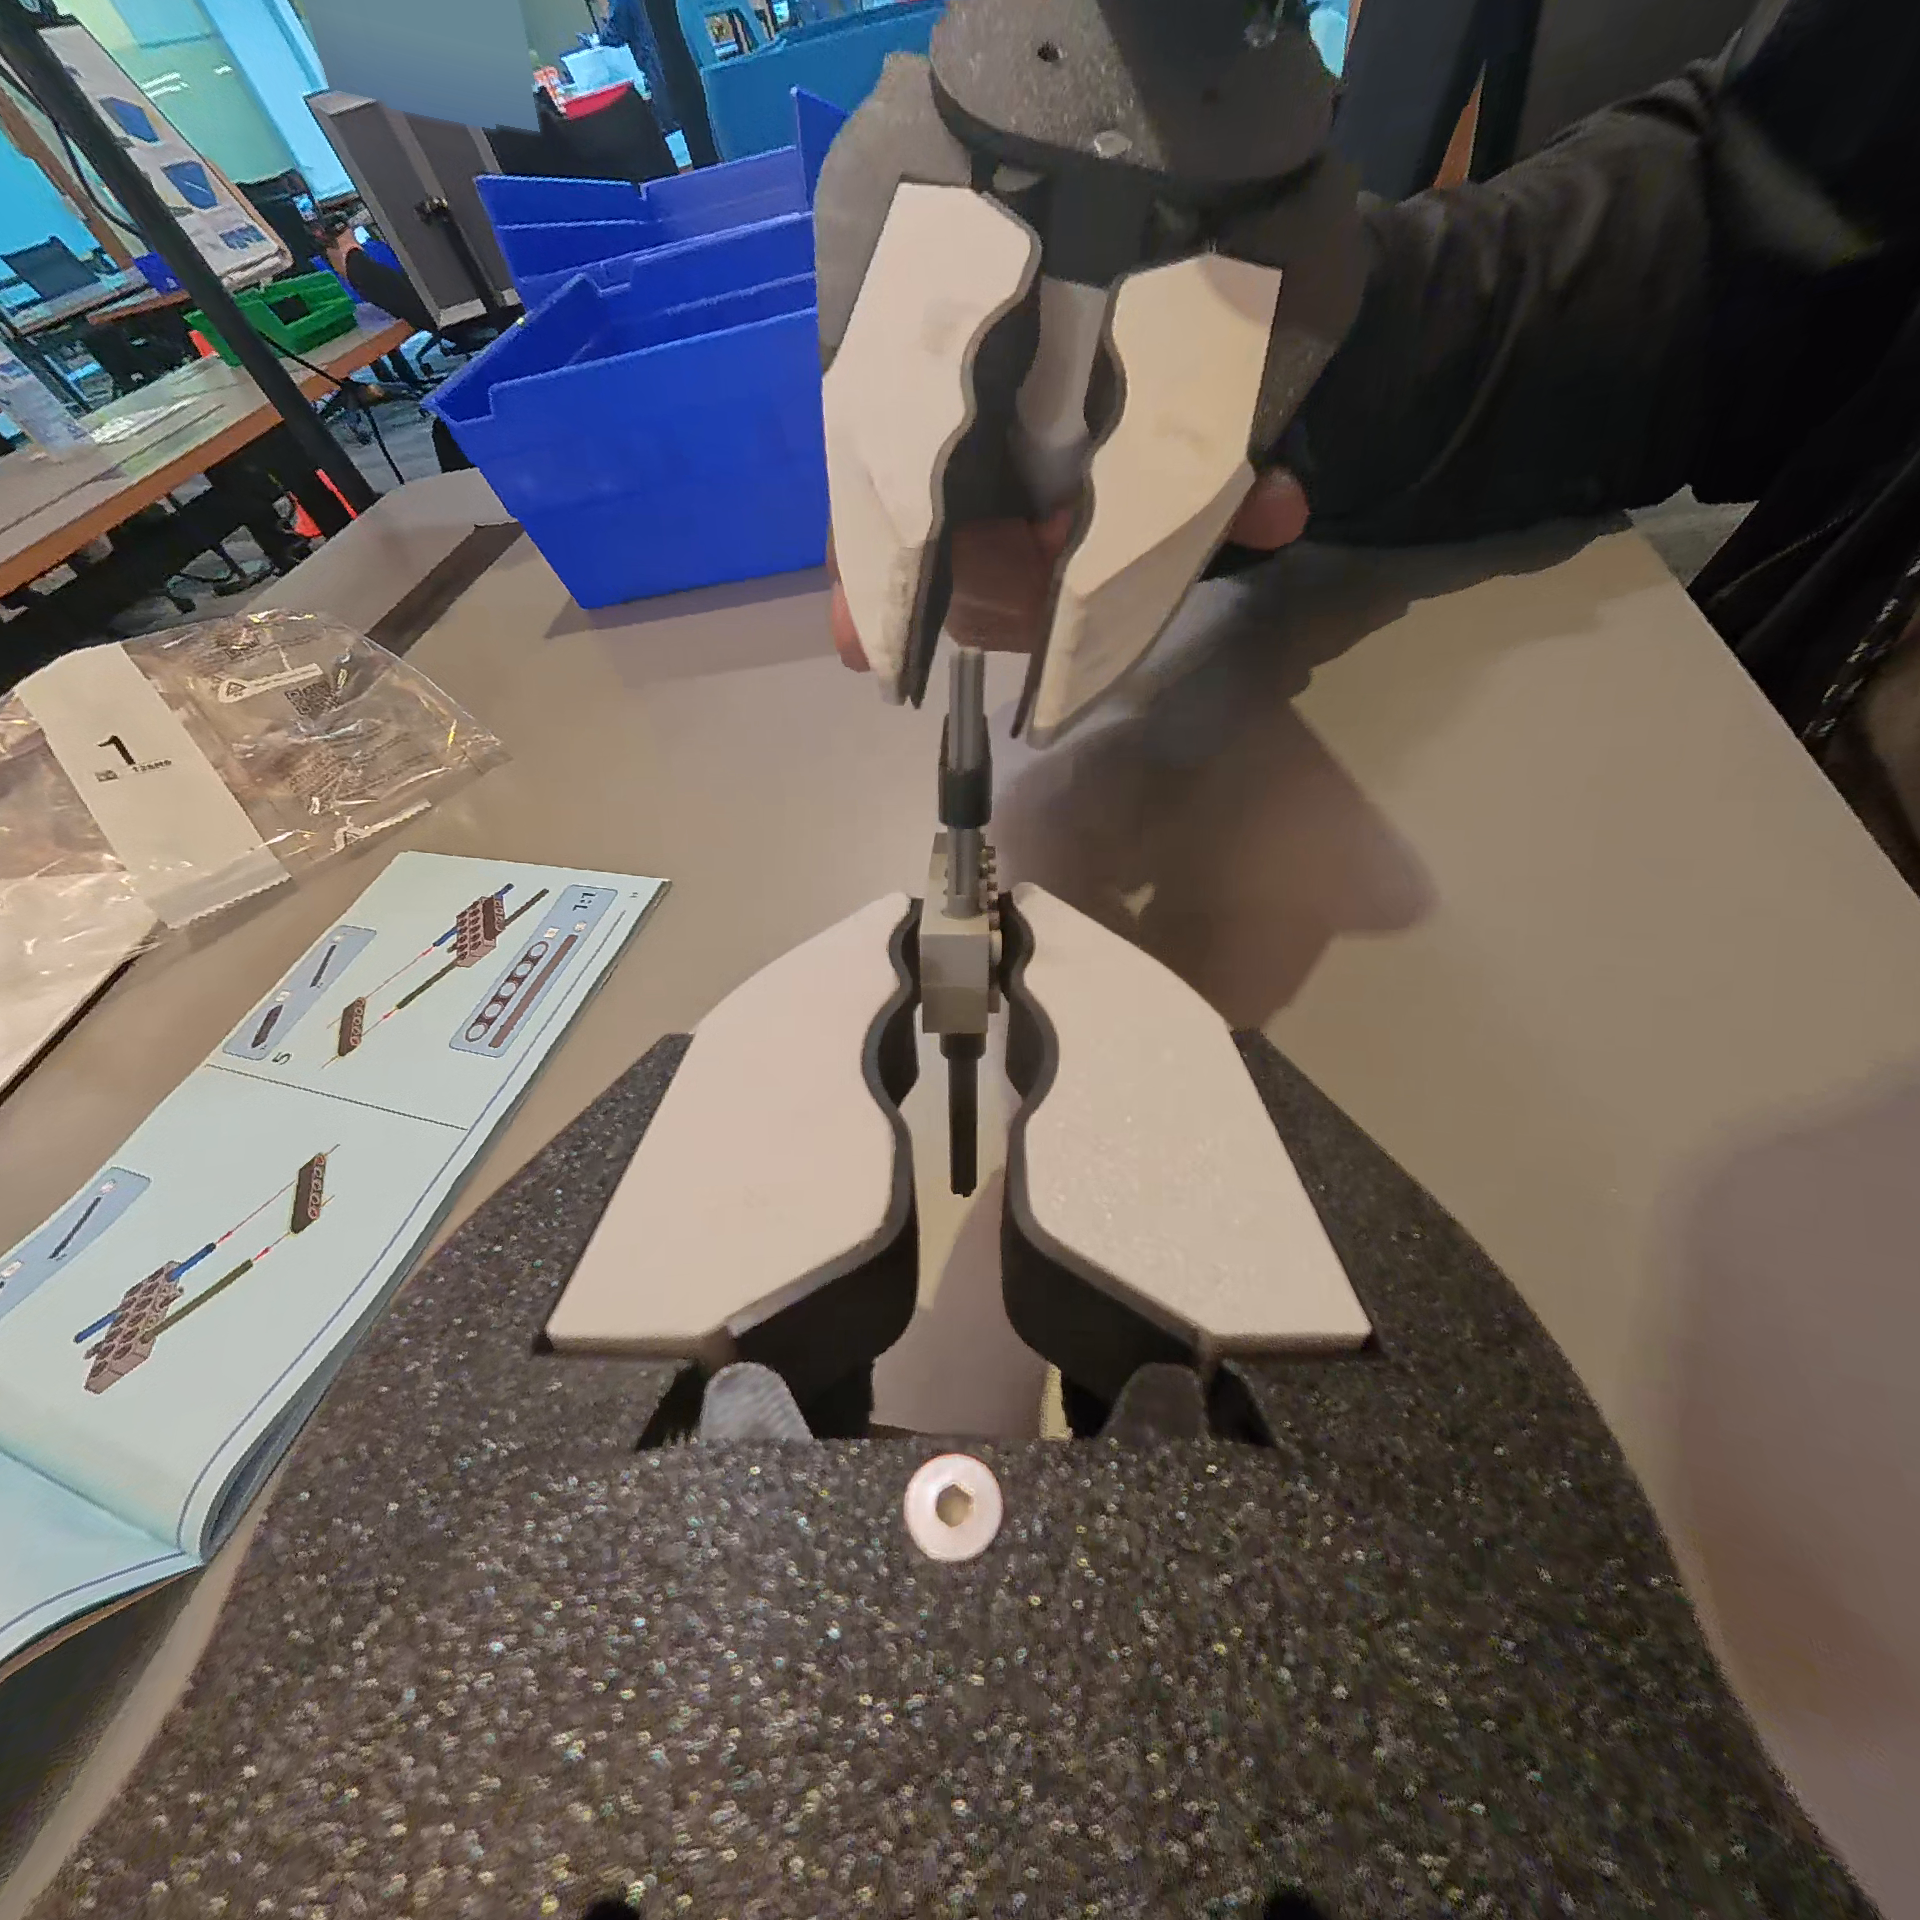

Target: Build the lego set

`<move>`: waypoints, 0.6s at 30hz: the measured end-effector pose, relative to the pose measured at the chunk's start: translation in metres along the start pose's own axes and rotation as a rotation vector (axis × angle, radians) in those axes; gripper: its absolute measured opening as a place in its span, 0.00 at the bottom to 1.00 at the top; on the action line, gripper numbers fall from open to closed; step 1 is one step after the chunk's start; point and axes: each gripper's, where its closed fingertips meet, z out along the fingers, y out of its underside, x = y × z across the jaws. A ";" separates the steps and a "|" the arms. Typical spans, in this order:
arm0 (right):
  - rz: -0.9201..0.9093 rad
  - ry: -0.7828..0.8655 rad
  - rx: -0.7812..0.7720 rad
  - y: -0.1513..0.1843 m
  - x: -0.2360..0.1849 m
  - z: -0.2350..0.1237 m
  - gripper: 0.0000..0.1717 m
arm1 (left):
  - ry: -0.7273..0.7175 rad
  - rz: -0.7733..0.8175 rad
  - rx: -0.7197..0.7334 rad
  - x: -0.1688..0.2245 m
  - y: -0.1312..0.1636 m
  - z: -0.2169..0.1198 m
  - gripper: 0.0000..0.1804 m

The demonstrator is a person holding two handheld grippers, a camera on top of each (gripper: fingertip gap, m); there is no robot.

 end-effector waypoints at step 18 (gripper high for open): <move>0.179 -0.081 0.041 0.011 -0.004 0.010 0.05 | 0.076 -0.131 0.037 0.003 -0.006 -0.004 0.06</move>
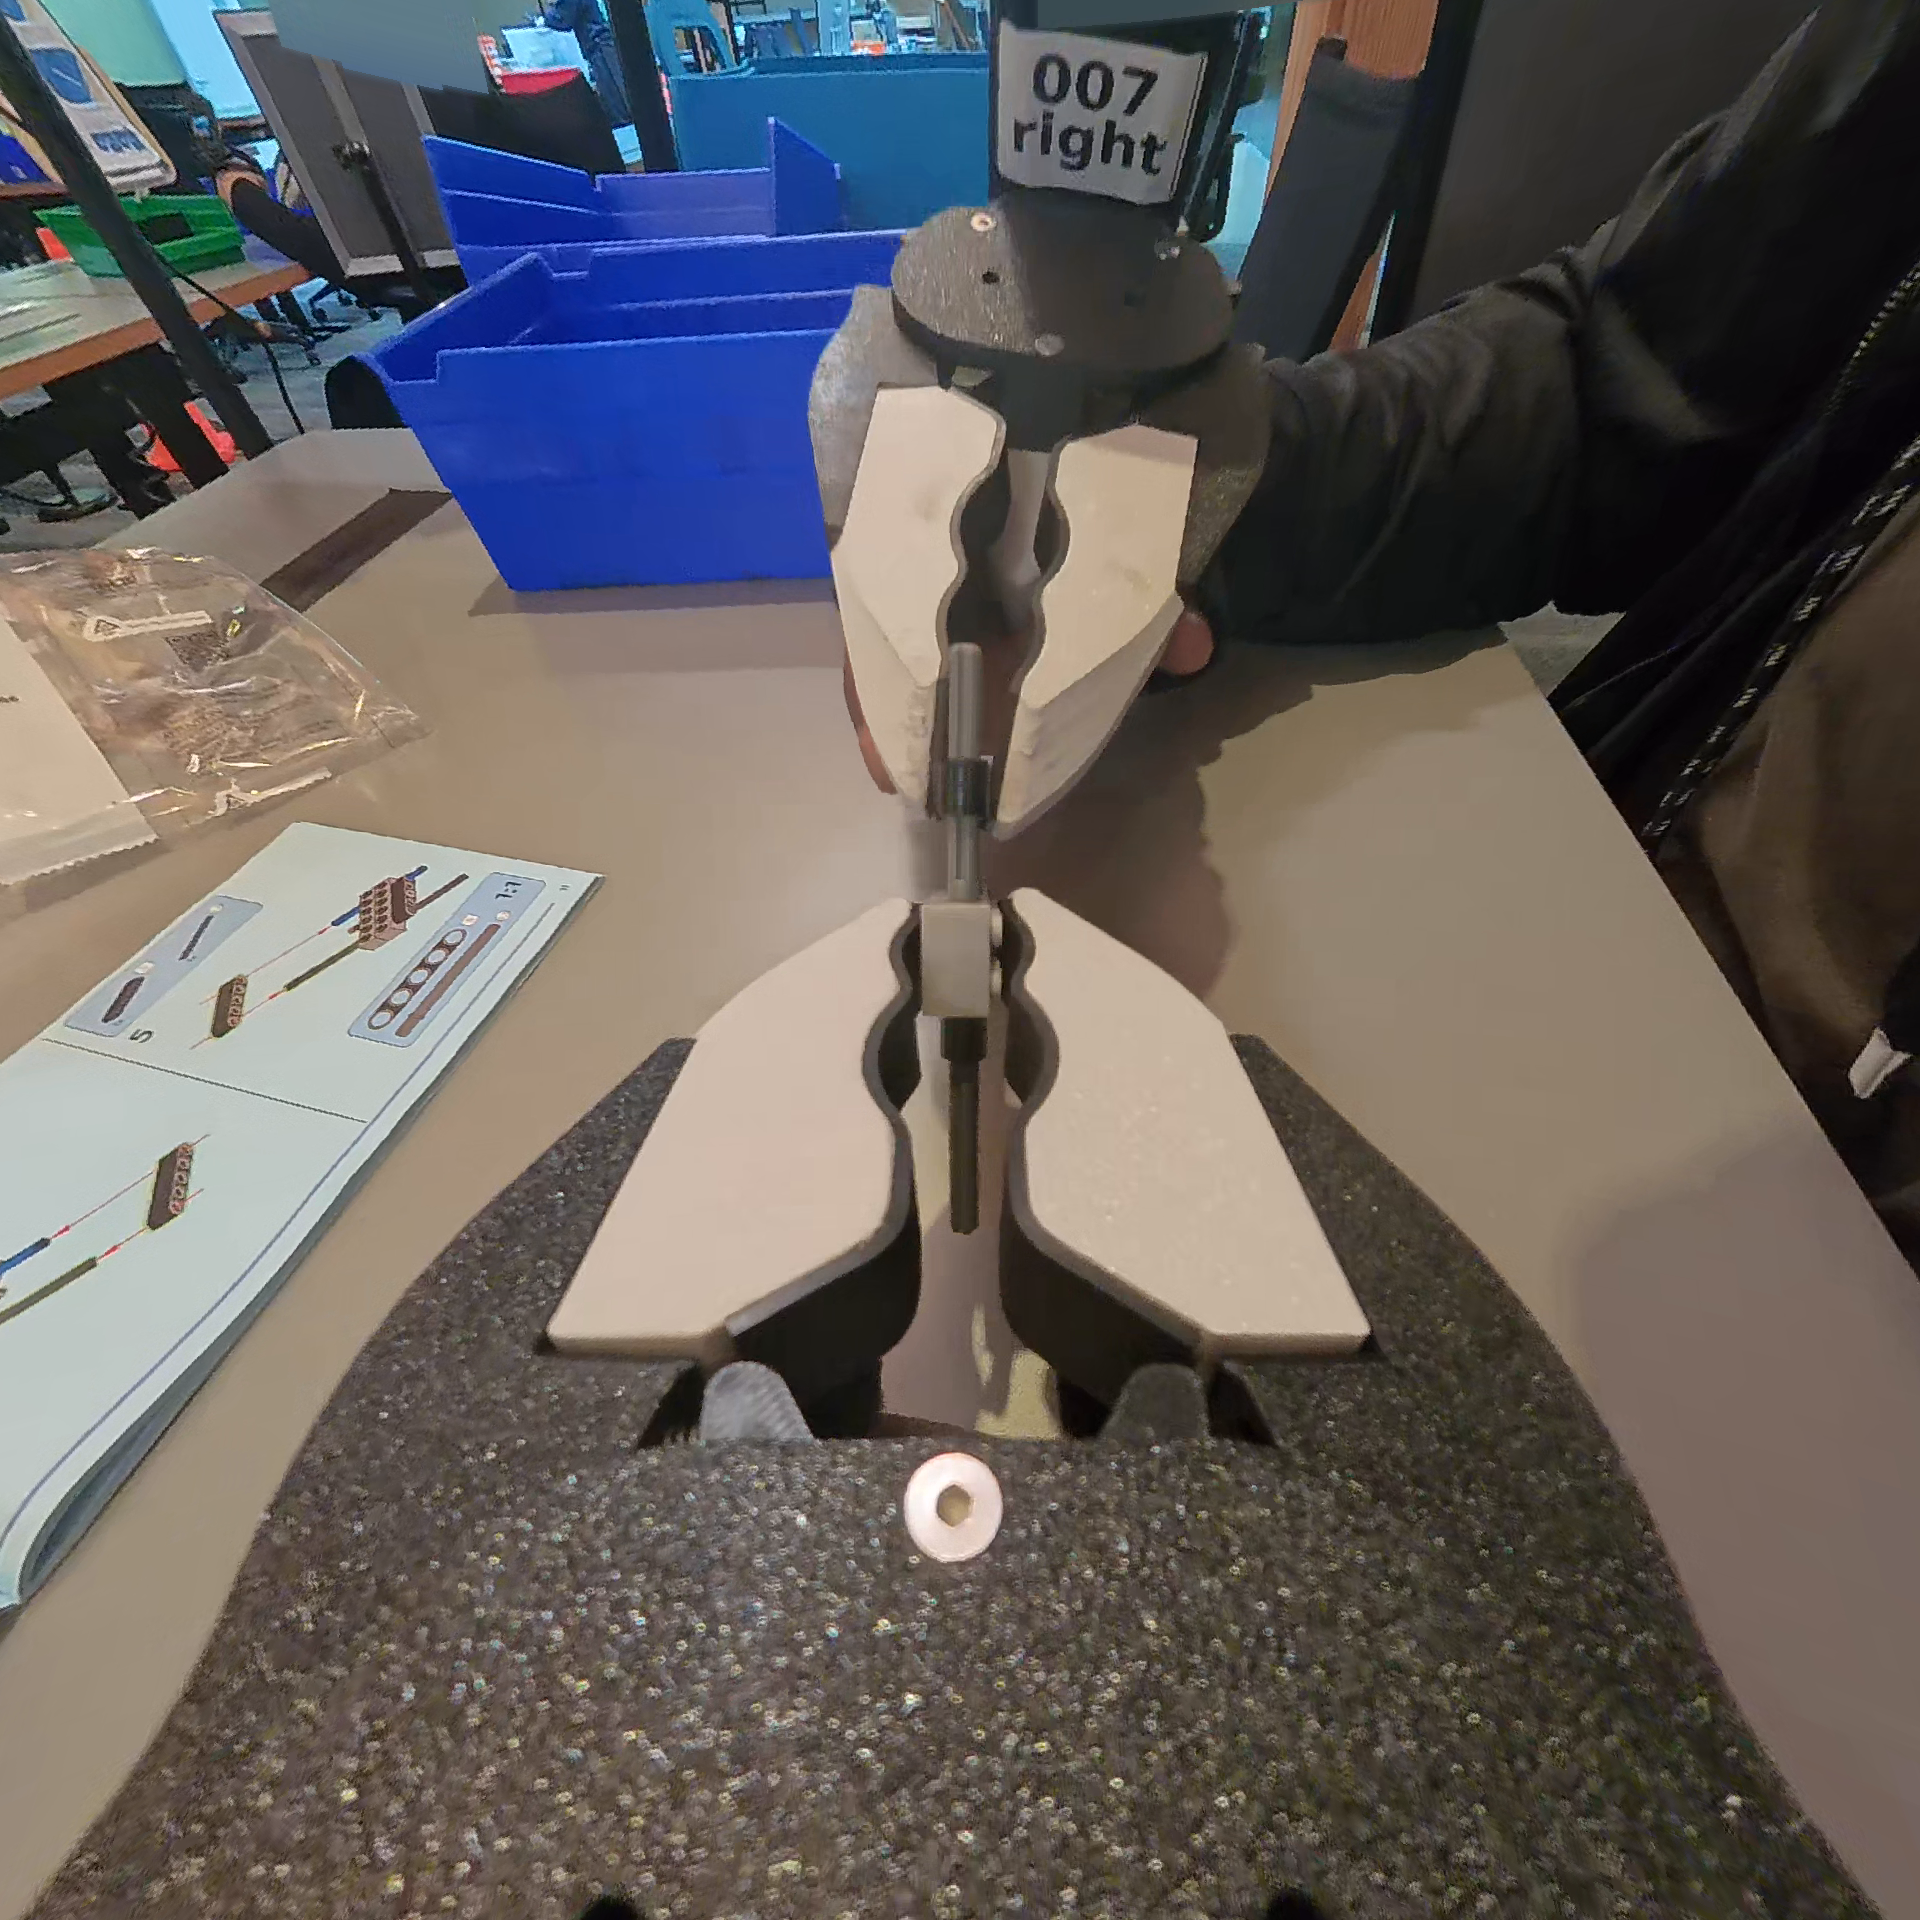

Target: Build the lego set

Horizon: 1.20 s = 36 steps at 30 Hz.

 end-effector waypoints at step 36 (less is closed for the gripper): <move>0.548 -0.002 0.288 -0.020 0.027 0.007 0.07 | 0.097 -0.653 0.424 -0.035 -0.035 -0.014 0.12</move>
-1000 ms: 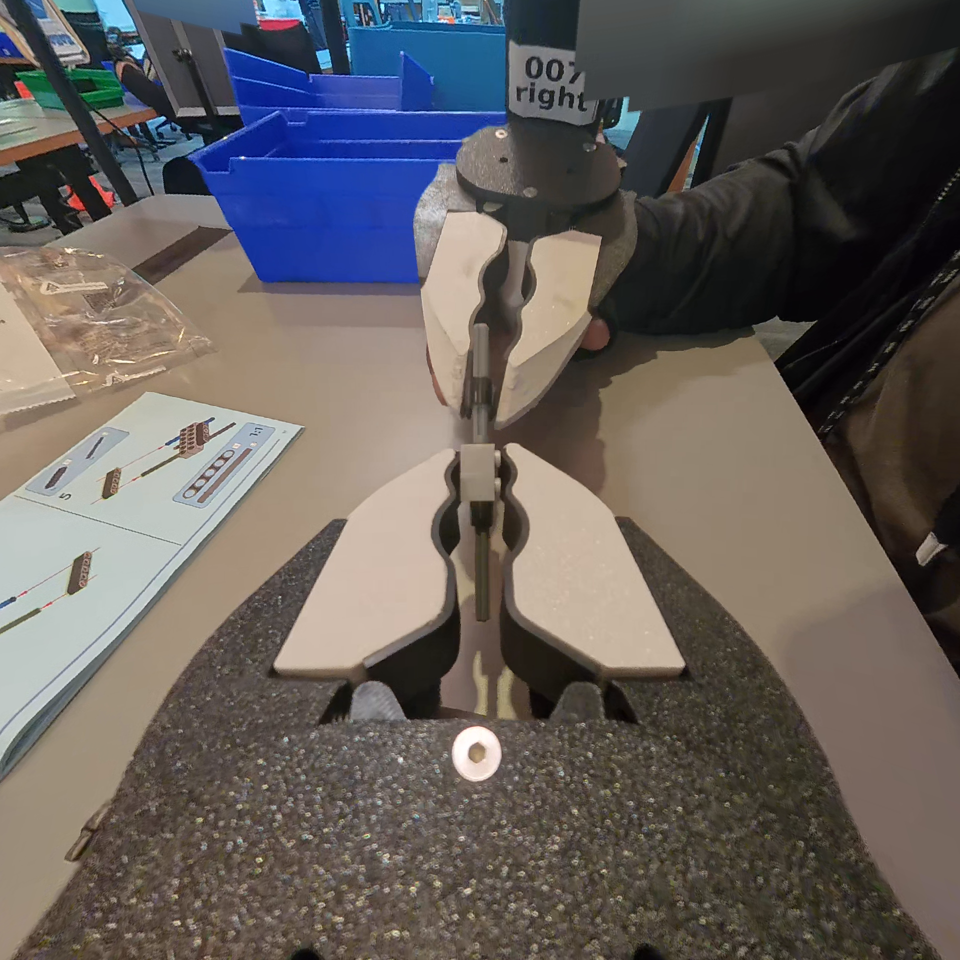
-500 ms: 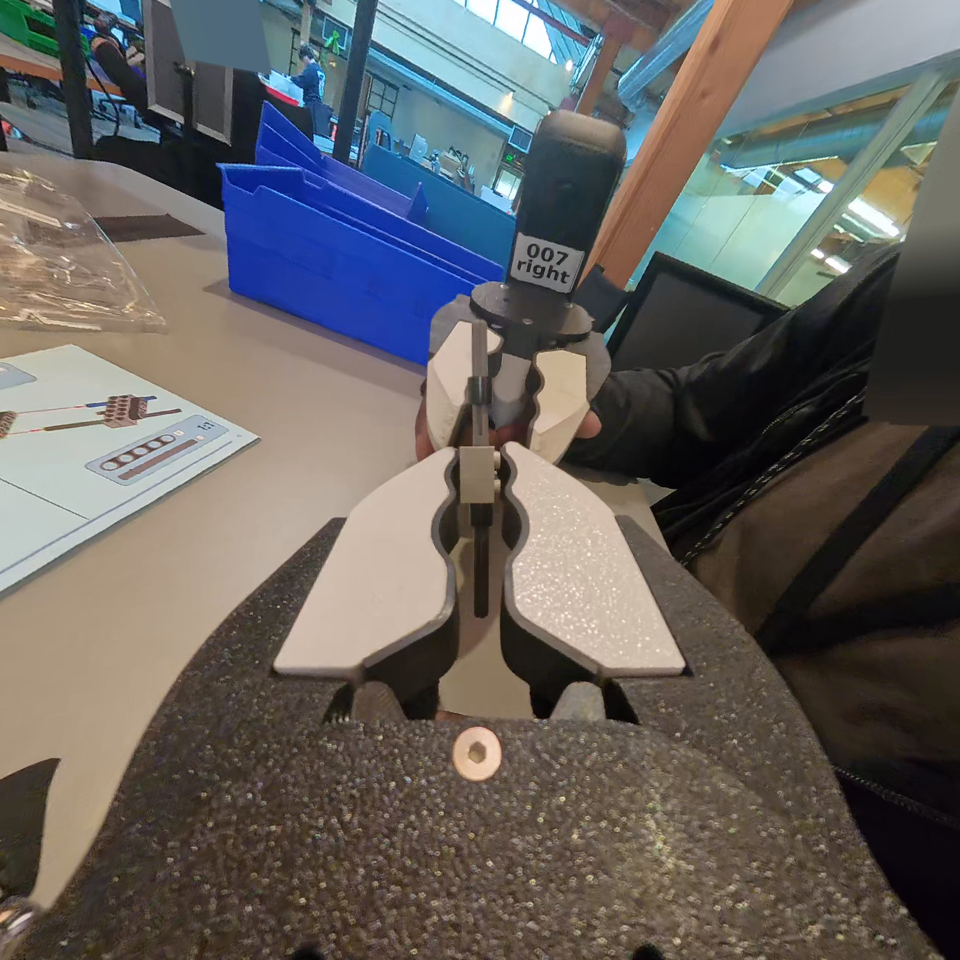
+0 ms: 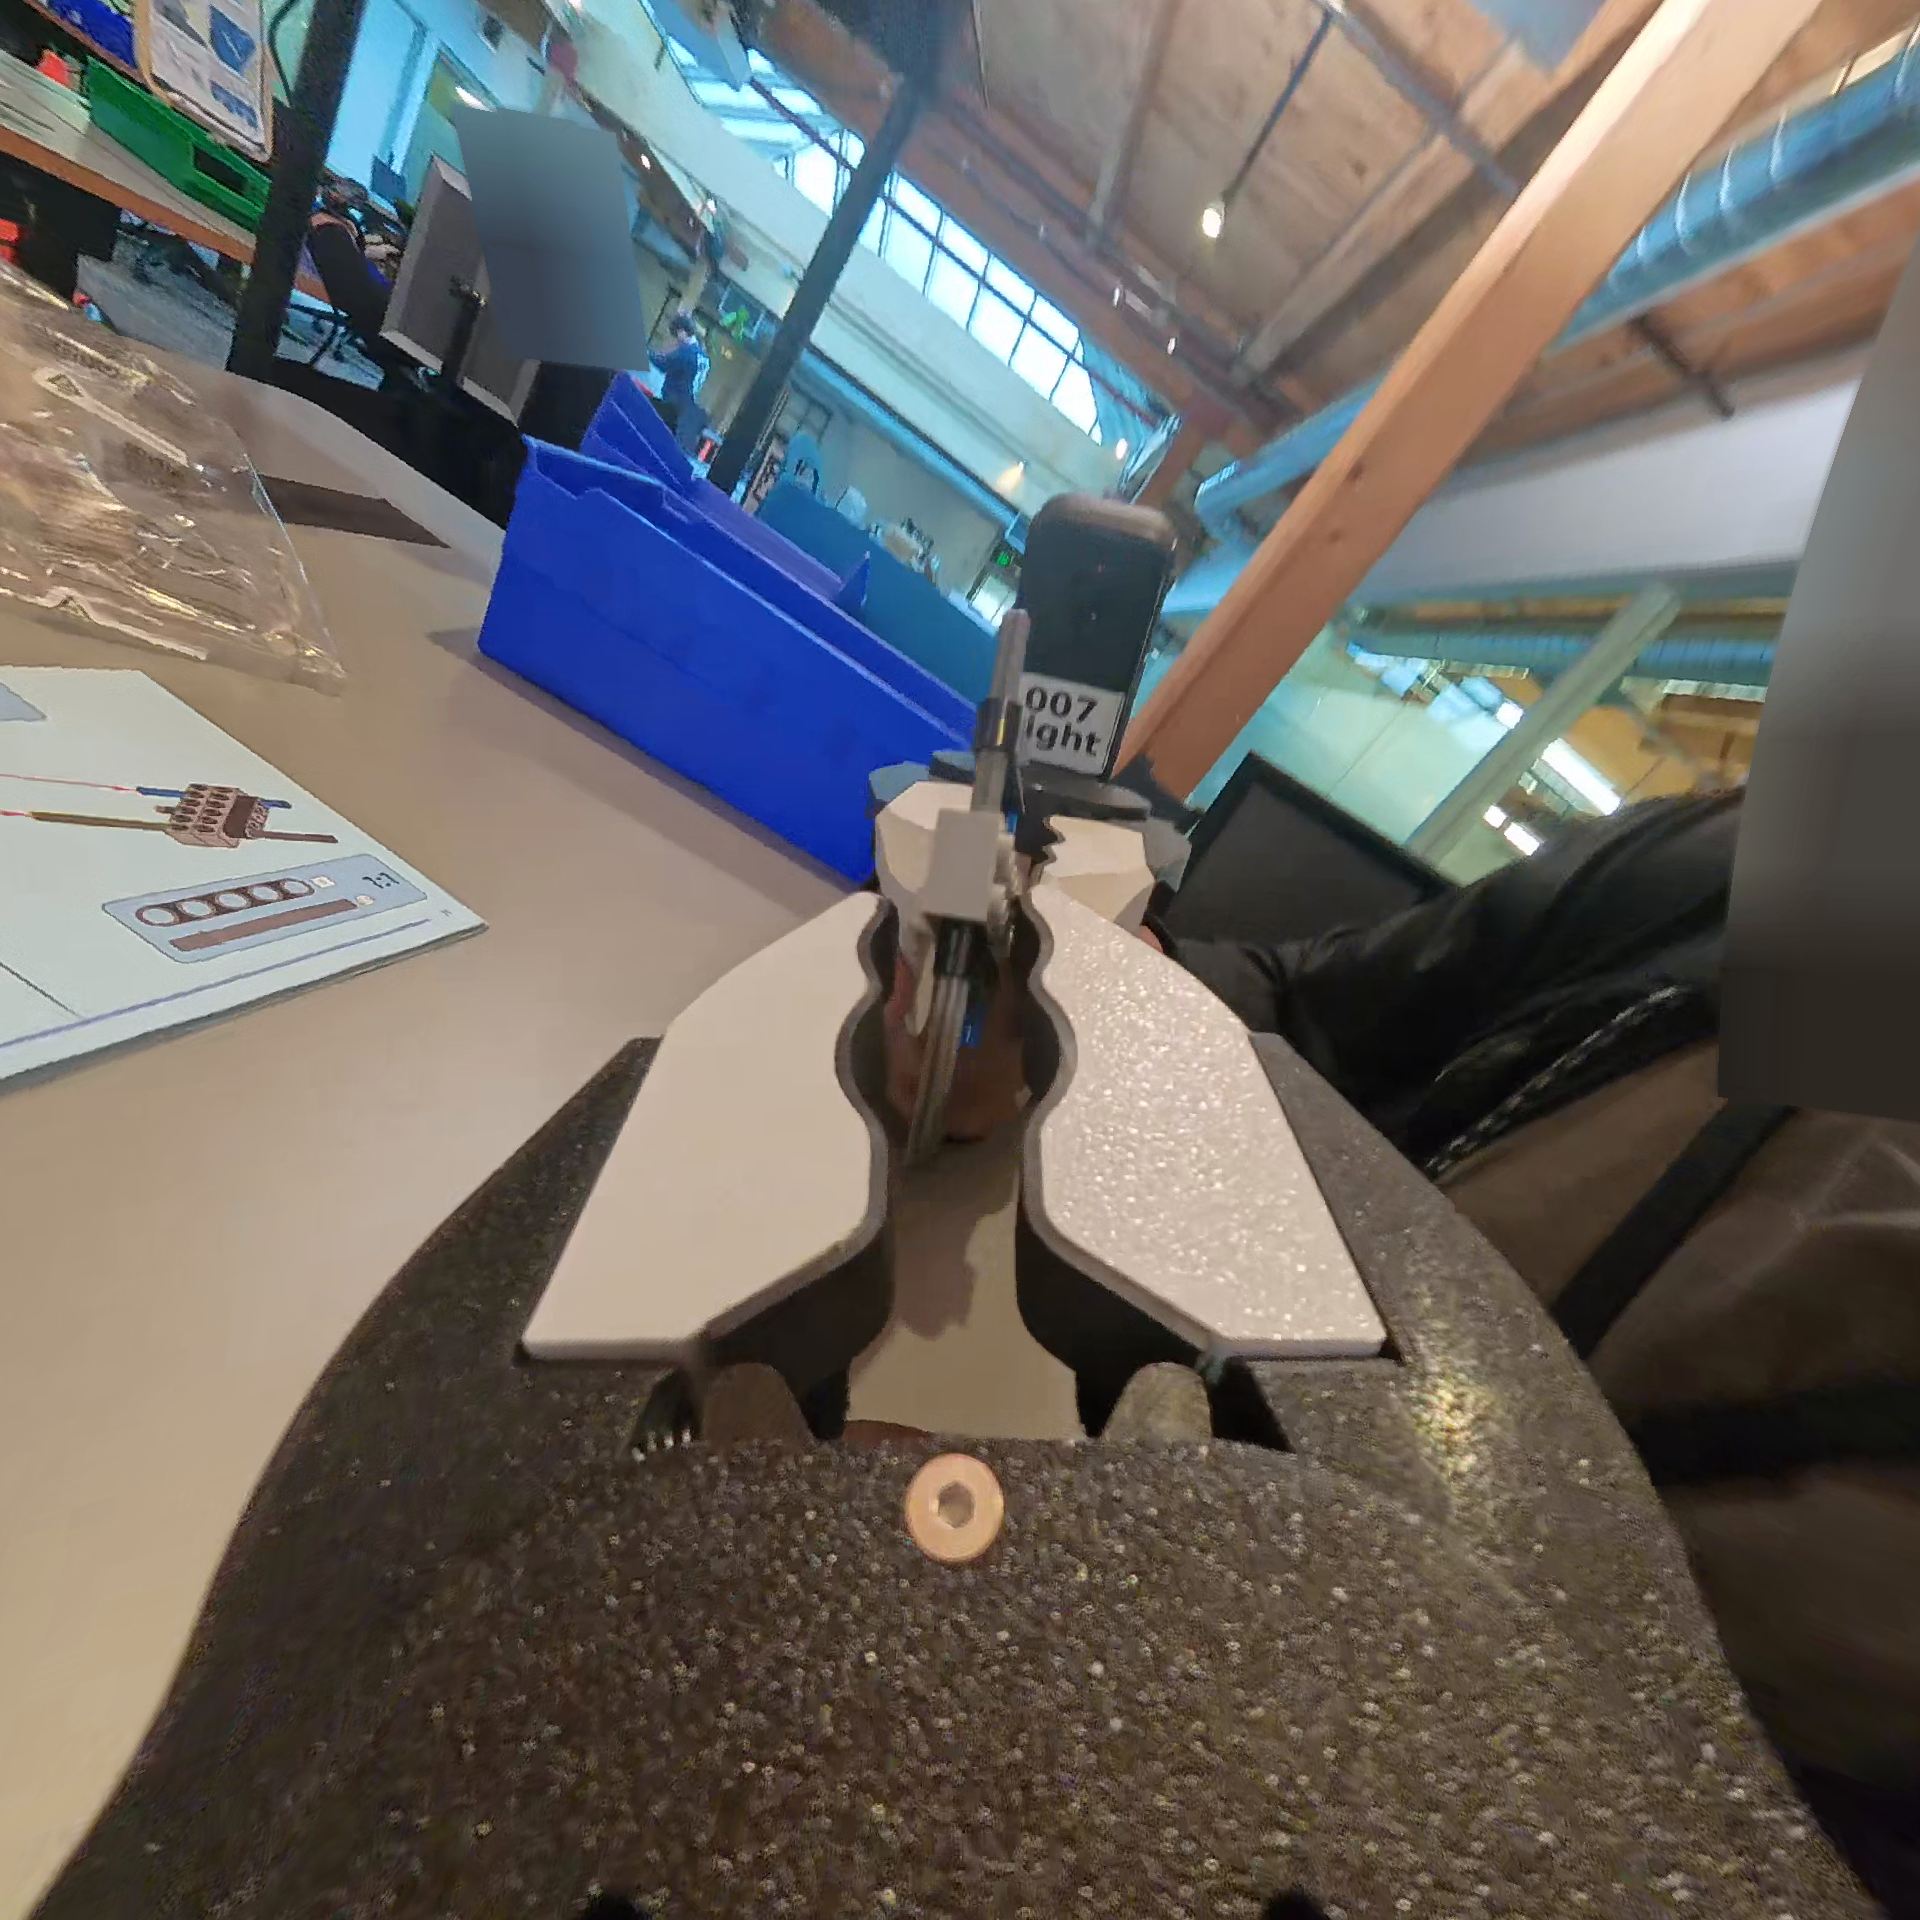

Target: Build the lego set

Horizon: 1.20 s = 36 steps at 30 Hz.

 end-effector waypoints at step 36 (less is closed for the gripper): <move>0.116 0.014 0.025 -0.017 0.016 -0.021 0.18 | -0.004 -0.243 0.198 -0.010 -0.012 -0.002 0.06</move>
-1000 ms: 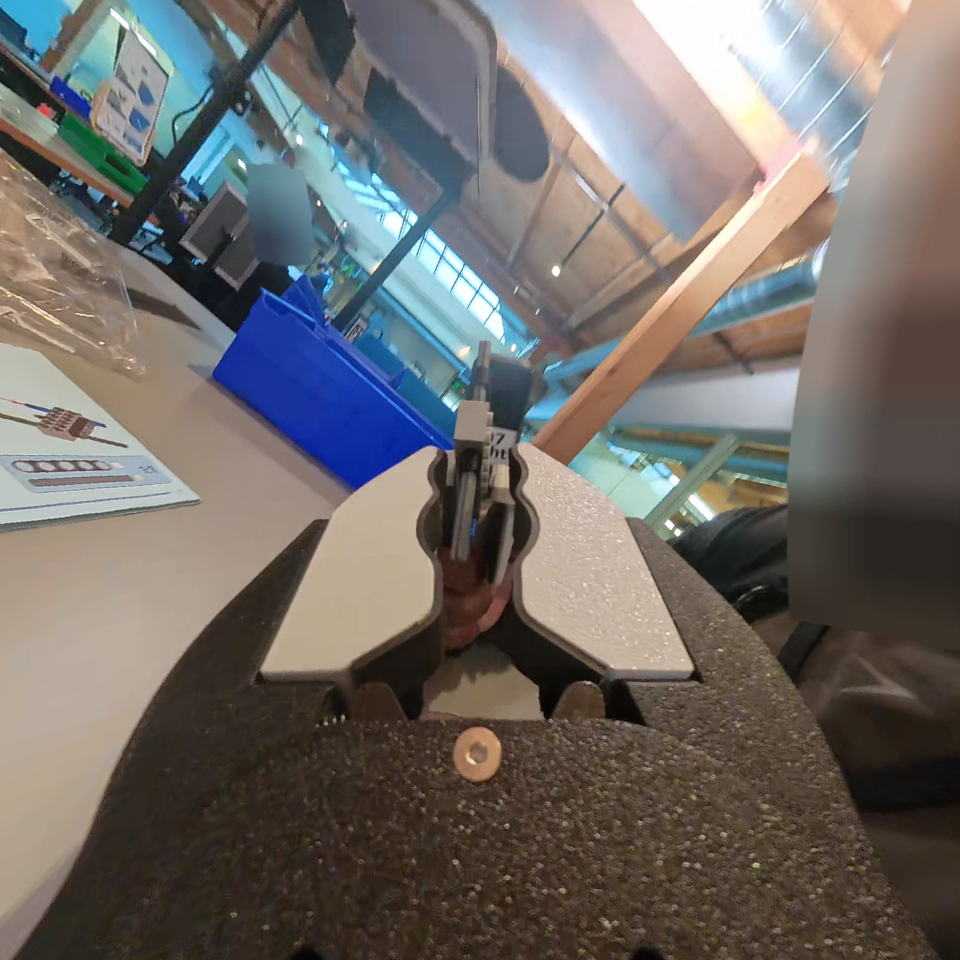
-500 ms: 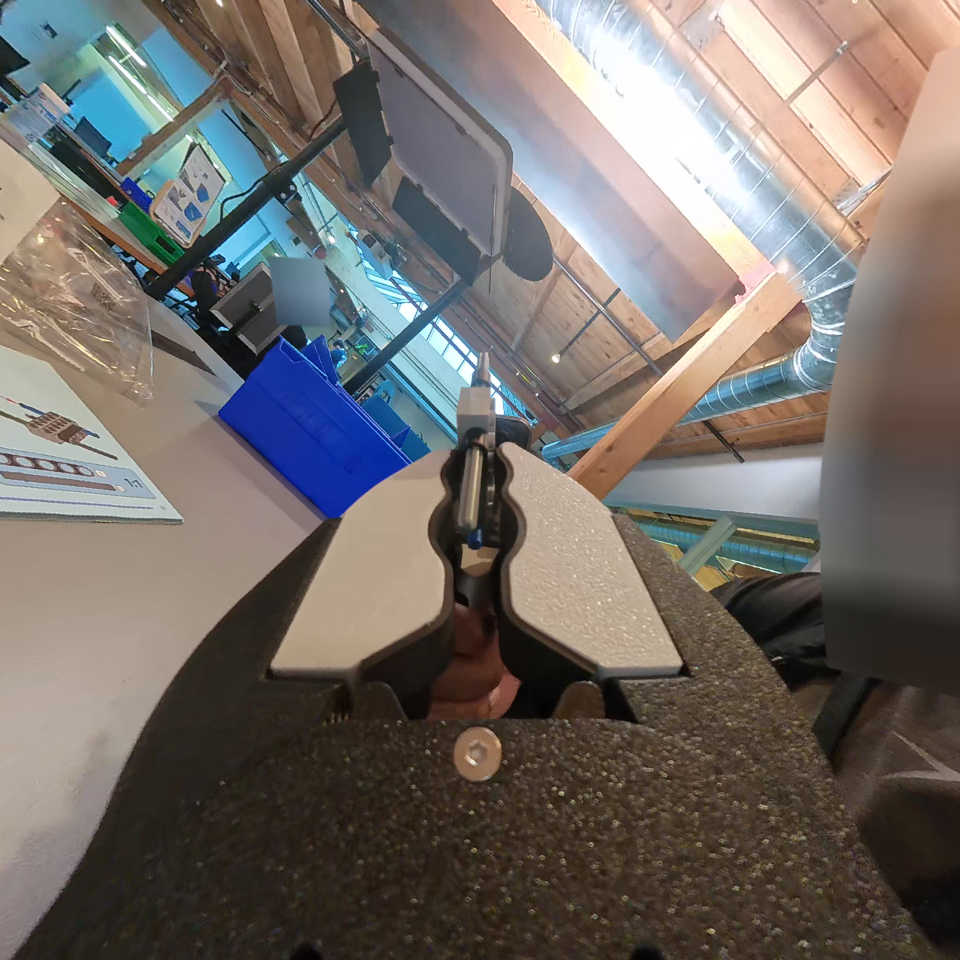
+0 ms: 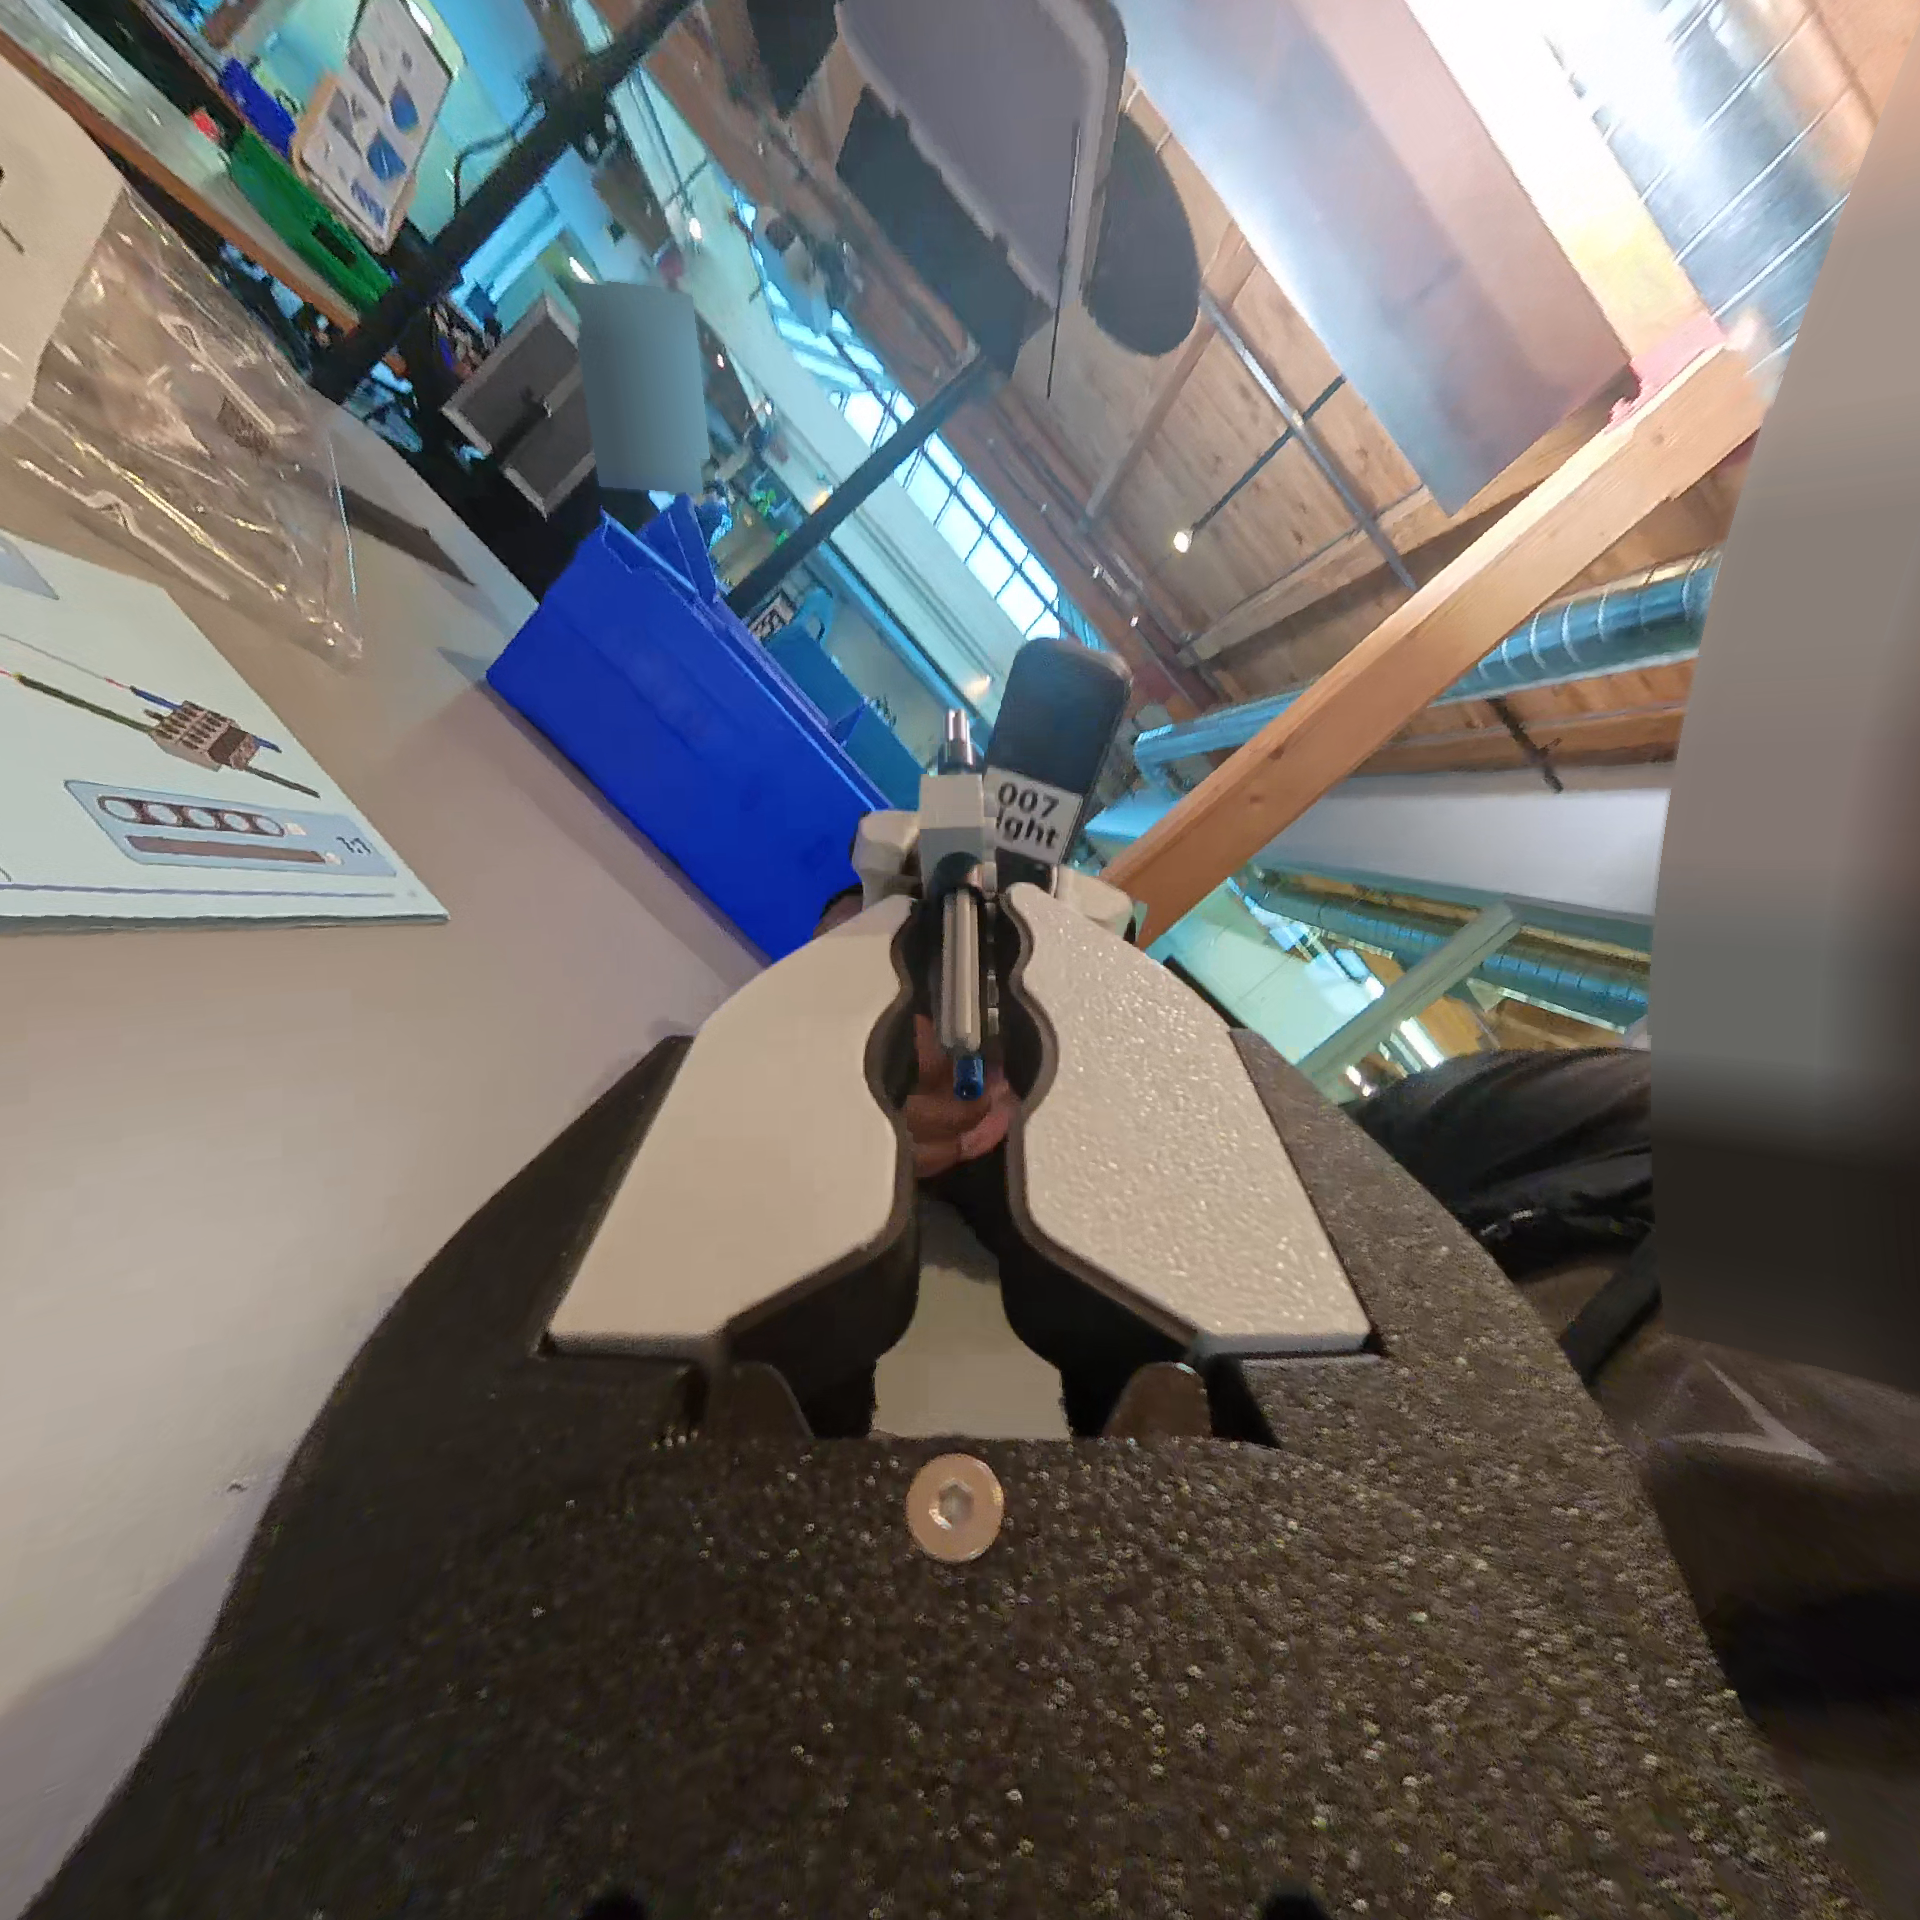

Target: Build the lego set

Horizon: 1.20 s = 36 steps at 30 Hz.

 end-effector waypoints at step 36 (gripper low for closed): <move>0.051 -0.065 -0.147 0.024 -0.001 0.002 0.05 | -0.051 0.043 -0.149 -0.002 0.019 0.004 0.06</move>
